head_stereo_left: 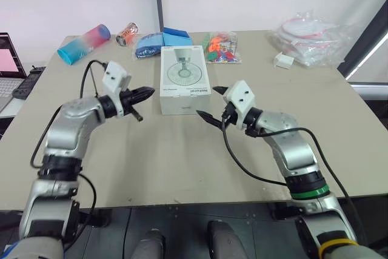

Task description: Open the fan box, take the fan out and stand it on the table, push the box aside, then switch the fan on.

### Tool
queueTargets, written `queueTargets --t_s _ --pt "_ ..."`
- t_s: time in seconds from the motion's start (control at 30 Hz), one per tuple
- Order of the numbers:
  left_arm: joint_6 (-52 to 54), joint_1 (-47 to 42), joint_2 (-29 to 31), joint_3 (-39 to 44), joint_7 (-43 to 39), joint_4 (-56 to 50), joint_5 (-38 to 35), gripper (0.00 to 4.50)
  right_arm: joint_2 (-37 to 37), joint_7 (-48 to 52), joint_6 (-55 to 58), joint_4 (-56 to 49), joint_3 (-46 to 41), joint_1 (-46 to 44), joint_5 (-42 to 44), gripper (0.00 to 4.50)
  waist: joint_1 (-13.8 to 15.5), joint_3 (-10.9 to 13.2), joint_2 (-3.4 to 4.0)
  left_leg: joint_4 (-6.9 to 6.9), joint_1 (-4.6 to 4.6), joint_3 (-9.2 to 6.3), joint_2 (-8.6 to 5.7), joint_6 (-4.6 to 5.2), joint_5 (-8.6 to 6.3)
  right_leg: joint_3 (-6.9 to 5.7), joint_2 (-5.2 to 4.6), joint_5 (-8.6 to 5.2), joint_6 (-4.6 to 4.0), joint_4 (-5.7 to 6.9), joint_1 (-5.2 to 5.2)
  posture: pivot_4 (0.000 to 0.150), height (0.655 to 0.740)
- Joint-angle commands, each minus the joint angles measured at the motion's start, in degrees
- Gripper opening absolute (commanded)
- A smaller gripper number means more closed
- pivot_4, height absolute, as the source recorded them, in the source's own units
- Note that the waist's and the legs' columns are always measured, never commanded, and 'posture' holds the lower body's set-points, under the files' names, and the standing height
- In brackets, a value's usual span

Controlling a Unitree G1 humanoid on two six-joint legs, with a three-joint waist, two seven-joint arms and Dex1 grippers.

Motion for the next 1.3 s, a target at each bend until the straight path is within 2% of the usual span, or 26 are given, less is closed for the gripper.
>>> queueTargets --t_s 0.03,0.2,0.5,0.7,1.3 --pt "-3.2 -8.0 -0.9 -1.9 -0.2 9.3 4.3 0.14 1.3 -1.5 -2.0 0.5 0.6 -2.7 -1.8 4.50 0.0 0.0 0.00 0.01 -0.01 0.00 0.00 0.00 0.00 0.00 0.00 0.00 0.00 -0.01 0.00 0.150 0.7400" --pt "-6.9 -18.5 -5.7 -2.6 1.3 26.9 7.9 0.14 4.5 -4.1 -3.0 4.9 2.9 -5.3 -5.2 4.50 -0.1 0.0 0.00 0.06 -0.06 -0.01 -0.01 0.01 -0.01 -0.04 0.00 -0.01 0.01 -0.03 -0.03 0.150 0.7400" --pt "-11.2 -26.9 -10.1 -3.7 2.8 45.3 14.6 0.14 7.4 -7.5 -5.0 11.9 1.1 -9.5 -5.8 4.50 -0.6 0.0 0.00 0.08 -0.08 -0.03 -0.03 0.01 -0.01 -0.04 0.00 -0.01 0.01 0.02 -0.07 0.150 0.7400" --pt "-12.3 -27.4 -10.5 -4.6 1.8 48.3 17.2 0.14 8.1 -8.5 -7.2 16.5 1.2 -12.2 -6.6 4.50 -1.2 0.0 0.00 0.12 -0.08 -0.05 -0.03 0.01 -0.01 -0.04 0.00 -0.01 0.01 0.09 -0.07 0.150 0.7400" --pt "-13.6 -26.7 -10.7 -3.0 2.2 48.0 18.0 0.14 10.2 -9.0 -13.1 28.6 3.3 -17.5 -11.2 4.50 -1.8 0.0 0.00 0.16 -0.08 -0.07 -0.04 0.01 -0.01 -0.04 0.00 -0.02 0.04 0.19 -0.09 0.150 0.7400"
